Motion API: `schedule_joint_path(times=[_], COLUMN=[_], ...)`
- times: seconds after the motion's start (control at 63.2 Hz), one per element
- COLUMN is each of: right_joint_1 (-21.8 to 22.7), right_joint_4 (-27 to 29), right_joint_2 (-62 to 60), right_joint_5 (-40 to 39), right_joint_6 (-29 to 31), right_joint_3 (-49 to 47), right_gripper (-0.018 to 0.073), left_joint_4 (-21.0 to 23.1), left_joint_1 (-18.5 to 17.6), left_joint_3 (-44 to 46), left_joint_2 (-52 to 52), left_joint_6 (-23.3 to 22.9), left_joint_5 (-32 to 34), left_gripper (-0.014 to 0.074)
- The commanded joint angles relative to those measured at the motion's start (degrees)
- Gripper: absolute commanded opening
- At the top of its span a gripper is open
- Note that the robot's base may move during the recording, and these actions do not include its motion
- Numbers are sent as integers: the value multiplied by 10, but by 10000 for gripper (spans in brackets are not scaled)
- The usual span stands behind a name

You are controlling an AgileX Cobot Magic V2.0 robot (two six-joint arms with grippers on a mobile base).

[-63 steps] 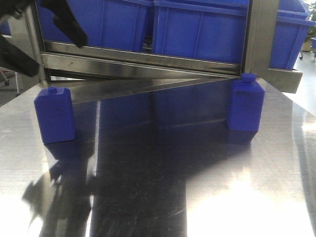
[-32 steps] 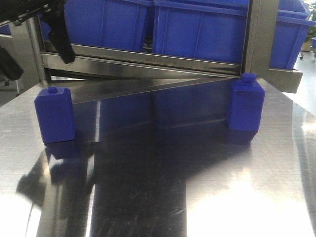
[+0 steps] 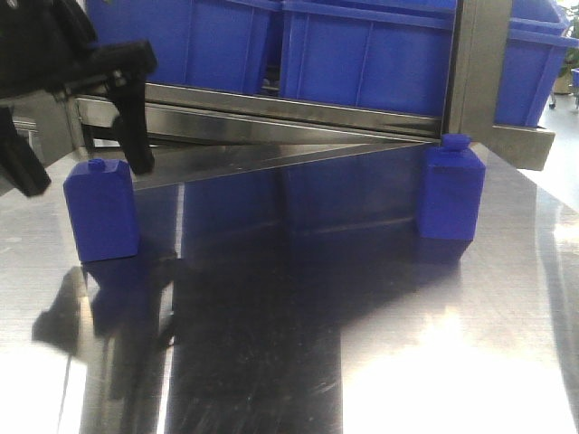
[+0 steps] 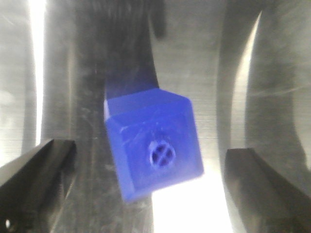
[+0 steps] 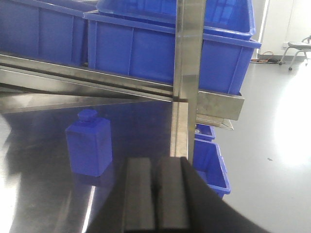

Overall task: Pick and sort blue part to right shelf
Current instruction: 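Lower the left gripper onto the nearer blue part and close it, then lift the blue part off the table with the left gripper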

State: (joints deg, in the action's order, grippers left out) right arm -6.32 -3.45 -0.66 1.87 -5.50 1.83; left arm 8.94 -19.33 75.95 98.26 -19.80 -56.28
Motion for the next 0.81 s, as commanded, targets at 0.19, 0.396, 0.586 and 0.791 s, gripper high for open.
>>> schedule_joint_path(times=[0.19, 0.396, 0.586, 0.791], right_joint_1=[2, 2, 2, 2], right_joint_4=[-1, -1, -1, -1], right_joint_2=[-12, -12, -12, -12], right_joint_5=[-52, -52, -52, -52], right_joint_6=[4, 4, 4, 4], right_joint_3=[-13, -13, -13, -13], right_gripper=[34, 34, 34, 34], left_joint_4=[2, 27, 29, 29], left_joint_1=[-5, -5, -5, -5], left_joint_3=[17, 19, 30, 56], left_joint_2=[32, 36, 36, 36], left_joint_6=[-20, -20, -20, -18], left_joint_5=[17, 18, 9, -31], left_gripper=[631, 508, 336, 281])
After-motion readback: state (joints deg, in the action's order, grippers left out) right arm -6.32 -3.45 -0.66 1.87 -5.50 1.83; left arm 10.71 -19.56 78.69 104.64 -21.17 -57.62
